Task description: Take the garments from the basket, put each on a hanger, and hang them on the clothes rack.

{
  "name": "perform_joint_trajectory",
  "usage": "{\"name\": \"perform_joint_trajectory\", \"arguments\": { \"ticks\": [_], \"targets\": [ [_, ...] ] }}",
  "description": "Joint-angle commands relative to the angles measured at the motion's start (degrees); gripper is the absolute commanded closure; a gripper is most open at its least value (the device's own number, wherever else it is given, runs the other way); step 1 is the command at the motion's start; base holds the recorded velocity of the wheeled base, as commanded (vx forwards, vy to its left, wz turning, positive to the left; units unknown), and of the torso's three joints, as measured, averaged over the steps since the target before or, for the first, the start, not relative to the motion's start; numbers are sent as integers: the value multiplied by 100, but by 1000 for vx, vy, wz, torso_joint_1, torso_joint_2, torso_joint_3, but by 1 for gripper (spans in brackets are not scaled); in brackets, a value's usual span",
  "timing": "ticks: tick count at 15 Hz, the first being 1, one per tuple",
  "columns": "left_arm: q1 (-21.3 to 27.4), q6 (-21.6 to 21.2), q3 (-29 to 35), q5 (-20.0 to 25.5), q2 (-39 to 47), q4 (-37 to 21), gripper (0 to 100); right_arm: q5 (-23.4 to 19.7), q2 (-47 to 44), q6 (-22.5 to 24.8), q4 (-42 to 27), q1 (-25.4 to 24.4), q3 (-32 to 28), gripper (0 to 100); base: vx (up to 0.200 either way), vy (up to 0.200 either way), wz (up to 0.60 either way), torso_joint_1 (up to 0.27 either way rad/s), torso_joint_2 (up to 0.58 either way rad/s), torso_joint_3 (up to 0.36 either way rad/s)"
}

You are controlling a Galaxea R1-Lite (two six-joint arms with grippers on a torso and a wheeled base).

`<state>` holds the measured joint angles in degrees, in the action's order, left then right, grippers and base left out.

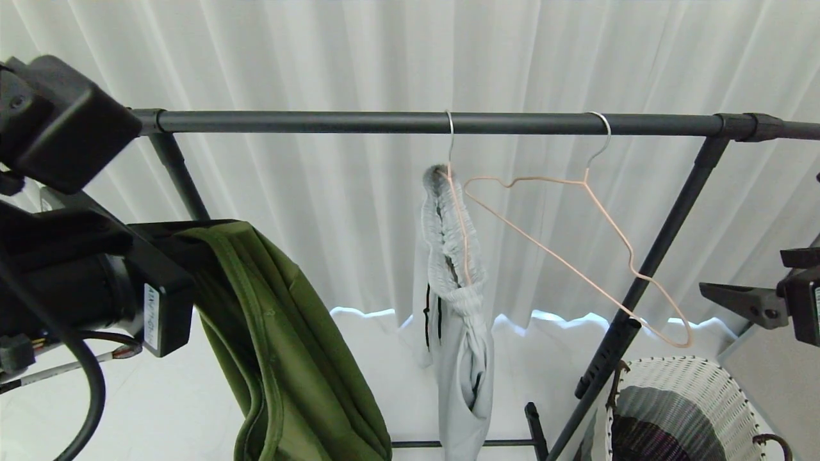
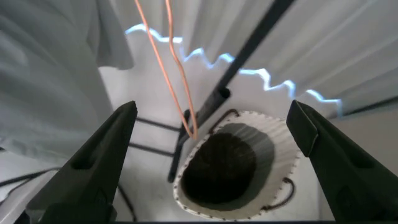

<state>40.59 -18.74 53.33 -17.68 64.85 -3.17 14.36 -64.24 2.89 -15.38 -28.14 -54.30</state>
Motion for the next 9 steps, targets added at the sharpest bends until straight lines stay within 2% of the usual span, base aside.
{"name": "perform_joint_trajectory", "arguments": {
  "ticks": [1,2,3,4,6,9],
  "targets": [
    [1,2,-51,1,-43,1,100,-232,-106,10,0,221,16,0,0,0,0,0,0,0],
    [1,2,-86,1,-78,1,100,-566,-159,45,0,370,16,0,0,0,0,0,0,0],
    [1,-7,-148,1,-157,1,100,-1128,-290,282,62,625,16,0,0,0,0,0,0,0],
    [1,-16,-174,1,-228,1,100,-1445,-449,493,229,818,16,0,0,0,0,0,0,0],
    [1,-16,-183,1,-298,1,100,-1876,-906,801,765,1117,16,0,0,0,0,0,0,0],
    [36,-42,-165,19,-412,1,100,-2157,-1635,819,1521,1091,-20,0,0,0,0,0,0,0]
  ]
}}
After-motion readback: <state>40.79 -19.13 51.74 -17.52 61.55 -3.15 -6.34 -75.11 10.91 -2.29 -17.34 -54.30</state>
